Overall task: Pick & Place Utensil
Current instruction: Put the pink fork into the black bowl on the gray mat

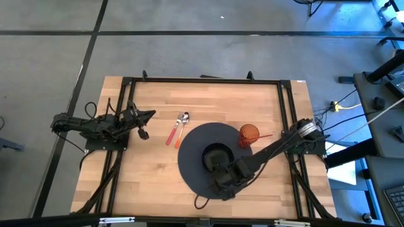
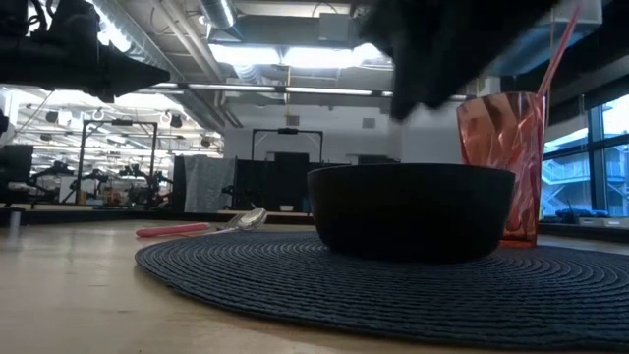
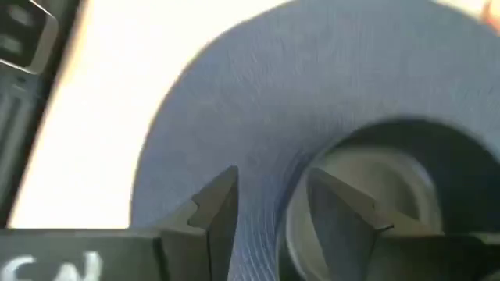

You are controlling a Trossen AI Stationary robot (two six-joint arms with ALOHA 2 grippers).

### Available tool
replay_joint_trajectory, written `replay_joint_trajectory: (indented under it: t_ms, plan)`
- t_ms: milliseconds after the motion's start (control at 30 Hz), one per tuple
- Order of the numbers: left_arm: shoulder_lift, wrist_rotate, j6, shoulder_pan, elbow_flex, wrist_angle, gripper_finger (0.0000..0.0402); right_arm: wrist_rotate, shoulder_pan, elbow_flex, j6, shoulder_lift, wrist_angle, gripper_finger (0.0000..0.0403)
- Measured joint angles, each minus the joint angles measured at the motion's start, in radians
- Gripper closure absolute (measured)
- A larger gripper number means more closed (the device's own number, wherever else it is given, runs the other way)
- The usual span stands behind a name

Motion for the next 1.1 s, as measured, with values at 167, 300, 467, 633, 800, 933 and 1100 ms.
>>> replay_joint_trajectory:
  t_ms: [167, 300, 467, 633, 800, 933, 1100]
  plan:
    - [0.0, 0.011, 0.0, 0.0, 0.0, -0.004, 0.0398, 0.023, 0.066, 0.116, -0.079, -0.024, -0.022, 0.0249]
    - [0.0, 0.043, 0.0, -0.001, 0.0, -0.009, 0.0398, 0.128, 0.136, 0.175, -0.169, -0.128, -0.023, 0.0259]
    - [0.0, 0.042, 0.0, -0.001, 0.0, -0.011, 0.0398, 0.312, 0.207, 0.174, -0.204, -0.337, -0.019, 0.0308]
    - [0.0, 0.024, 0.0, 0.0, 0.0, -0.011, 0.0398, 0.353, 0.222, 0.042, -0.28, -0.592, 0.074, 0.0391]
    - [0.0, 0.025, 0.0, 0.0, 0.0, -0.011, 0.0398, 0.19, 0.076, -0.255, -0.332, -0.853, 0.324, 0.0397]
    - [0.0, 0.025, 0.0, -0.001, 0.0, -0.011, 0.0398, 0.042, -0.072, -0.484, -0.325, -1.067, 0.445, 0.0398]
    - [0.0, 0.019, 0.02, 0.0, 0.0, -0.011, 0.0398, -0.022, -0.211, -0.708, -0.277, -1.313, 0.59, 0.04]
